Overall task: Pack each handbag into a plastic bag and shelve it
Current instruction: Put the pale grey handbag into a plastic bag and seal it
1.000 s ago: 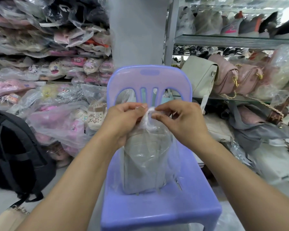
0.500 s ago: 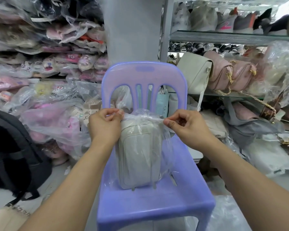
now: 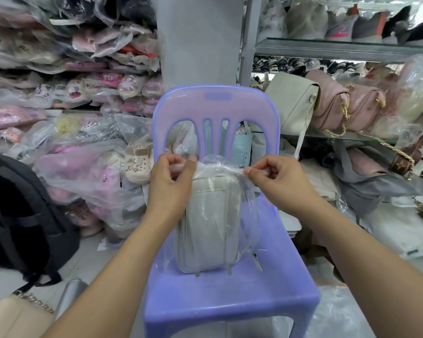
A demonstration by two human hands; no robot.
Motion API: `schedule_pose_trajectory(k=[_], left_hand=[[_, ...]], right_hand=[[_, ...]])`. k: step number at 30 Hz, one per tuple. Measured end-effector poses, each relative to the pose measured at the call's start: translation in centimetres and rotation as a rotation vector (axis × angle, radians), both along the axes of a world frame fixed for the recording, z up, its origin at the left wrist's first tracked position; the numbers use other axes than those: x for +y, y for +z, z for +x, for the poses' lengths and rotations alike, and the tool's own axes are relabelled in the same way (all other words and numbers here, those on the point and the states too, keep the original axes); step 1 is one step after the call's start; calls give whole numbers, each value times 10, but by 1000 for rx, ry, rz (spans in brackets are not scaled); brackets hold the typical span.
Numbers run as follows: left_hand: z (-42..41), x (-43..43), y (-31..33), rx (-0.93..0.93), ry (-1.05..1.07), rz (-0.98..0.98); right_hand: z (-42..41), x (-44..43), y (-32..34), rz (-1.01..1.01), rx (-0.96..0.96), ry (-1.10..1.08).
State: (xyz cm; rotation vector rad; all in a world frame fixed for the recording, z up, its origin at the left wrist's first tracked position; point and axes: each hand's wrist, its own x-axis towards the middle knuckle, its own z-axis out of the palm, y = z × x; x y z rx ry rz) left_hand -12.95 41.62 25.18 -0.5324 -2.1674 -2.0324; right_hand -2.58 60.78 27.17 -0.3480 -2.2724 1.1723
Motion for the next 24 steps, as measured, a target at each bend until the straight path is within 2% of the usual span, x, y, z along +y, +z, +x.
schedule_pose_trajectory(k=[3, 6, 9, 11, 13, 16, 20, 22, 24], left_hand=[[-1, -4, -1, 33, -175, -246], [-3, -8, 0, 127, -237, -523], [-1, -8, 2, 210, -207, -507], [4, -5, 1, 278, -149, -448], [14, 2, 1, 363, -86, -414], [34, 17, 4, 619, 11, -361], [58, 39, 10, 1081, 86, -447], [67, 49, 15, 1150, 55, -446], [71, 56, 19, 1136, -65, -419]], right_hand=[[1, -5, 8, -36, -49, -11], [3, -10, 15, -48, -215, -58], [7, -17, 25, -129, -462, -83], [12, -24, 35, -275, -650, 5], [16, -27, 41, -420, -756, 116], [17, -24, 45, -540, -686, 154], [22, -14, 54, -608, -509, 196], [29, -9, 56, -647, -368, 222], [38, -2, 55, -627, -270, 175]])
